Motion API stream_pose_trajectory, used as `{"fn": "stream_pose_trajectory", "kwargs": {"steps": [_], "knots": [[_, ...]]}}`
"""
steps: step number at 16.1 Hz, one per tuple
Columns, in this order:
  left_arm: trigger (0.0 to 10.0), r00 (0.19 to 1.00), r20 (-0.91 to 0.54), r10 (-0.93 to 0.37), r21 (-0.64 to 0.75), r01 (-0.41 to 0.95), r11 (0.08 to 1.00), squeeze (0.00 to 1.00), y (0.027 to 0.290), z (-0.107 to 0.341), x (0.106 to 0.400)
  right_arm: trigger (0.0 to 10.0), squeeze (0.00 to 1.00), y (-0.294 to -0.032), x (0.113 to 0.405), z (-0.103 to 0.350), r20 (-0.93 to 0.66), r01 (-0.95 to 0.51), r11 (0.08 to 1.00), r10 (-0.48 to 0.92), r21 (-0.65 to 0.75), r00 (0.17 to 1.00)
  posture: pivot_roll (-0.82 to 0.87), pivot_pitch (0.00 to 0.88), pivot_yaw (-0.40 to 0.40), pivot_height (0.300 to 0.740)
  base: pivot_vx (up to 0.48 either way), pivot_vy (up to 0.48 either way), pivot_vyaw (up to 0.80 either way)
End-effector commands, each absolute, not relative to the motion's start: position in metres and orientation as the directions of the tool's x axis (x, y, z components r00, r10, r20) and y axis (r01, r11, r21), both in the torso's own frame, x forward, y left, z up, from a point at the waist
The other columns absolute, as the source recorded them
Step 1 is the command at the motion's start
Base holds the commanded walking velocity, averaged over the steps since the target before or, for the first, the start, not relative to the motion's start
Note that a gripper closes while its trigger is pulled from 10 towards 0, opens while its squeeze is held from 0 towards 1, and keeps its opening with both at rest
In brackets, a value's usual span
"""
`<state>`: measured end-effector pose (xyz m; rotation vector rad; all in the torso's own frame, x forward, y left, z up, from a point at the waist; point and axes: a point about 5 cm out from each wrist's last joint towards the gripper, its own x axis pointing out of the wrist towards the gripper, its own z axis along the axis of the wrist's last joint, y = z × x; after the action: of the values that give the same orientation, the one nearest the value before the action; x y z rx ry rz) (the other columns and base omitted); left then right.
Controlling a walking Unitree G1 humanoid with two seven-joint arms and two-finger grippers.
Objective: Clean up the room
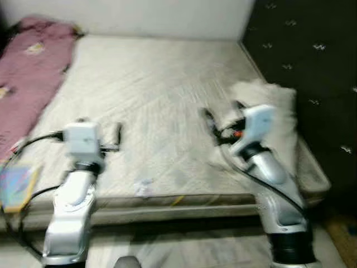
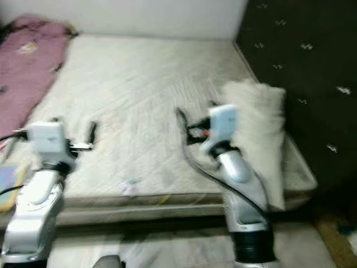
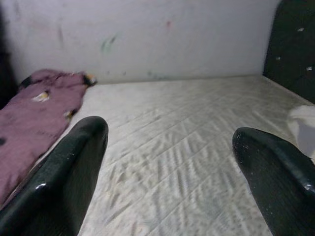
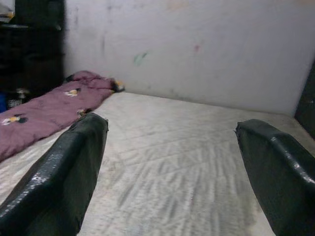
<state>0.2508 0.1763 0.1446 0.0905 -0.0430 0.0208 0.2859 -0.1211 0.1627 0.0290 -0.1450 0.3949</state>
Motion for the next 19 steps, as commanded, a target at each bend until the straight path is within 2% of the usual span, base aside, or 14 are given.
{"fn": "stream_pose_trajectory", "kwargs": {"steps": [1,5,10,19], "knots": [[10.0,0.998,0.058,-0.023,0.074,0.019,0.997,0.0,0.1635,0.1472,0.2526,10.0,0.0,-0.1378,0.2849,0.1608,0.137,-0.335,0.942,0.334,-0.014,0.933,0.03,0.0,-0.066,0.74,0.334,0.0,0.0],[10.0,0.998,0.06,-0.032,0.069,0.028,0.997,0.0,0.1629,0.1472,0.2524,10.0,0.0,-0.1377,0.2848,0.1601,0.136,-0.336,0.942,0.335,-0.015,0.932,0.03,0.0,-0.064,0.74,0.345,0.0,0.24],[10.0,0.999,0.041,-0.006,0.036,0.004,0.999,0.0,0.1632,0.1438,0.2545,10.0,0.0,-0.138,0.2866,0.1583,0.131,-0.337,0.941,0.335,-0.009,0.933,0.04,0.0,-0.068,0.74,0.0,0.0,0.1],[10.0,0.999,0.038,-0.025,0.031,0.024,0.999,0.0,0.1606,0.1426,0.256,10.0,0.0,-0.1365,0.2878,0.1571,0.124,-0.351,0.936,0.35,-0.018,0.928,0.04,0.0,-0.069,0.74,0.0,0.44,0.0]]}}
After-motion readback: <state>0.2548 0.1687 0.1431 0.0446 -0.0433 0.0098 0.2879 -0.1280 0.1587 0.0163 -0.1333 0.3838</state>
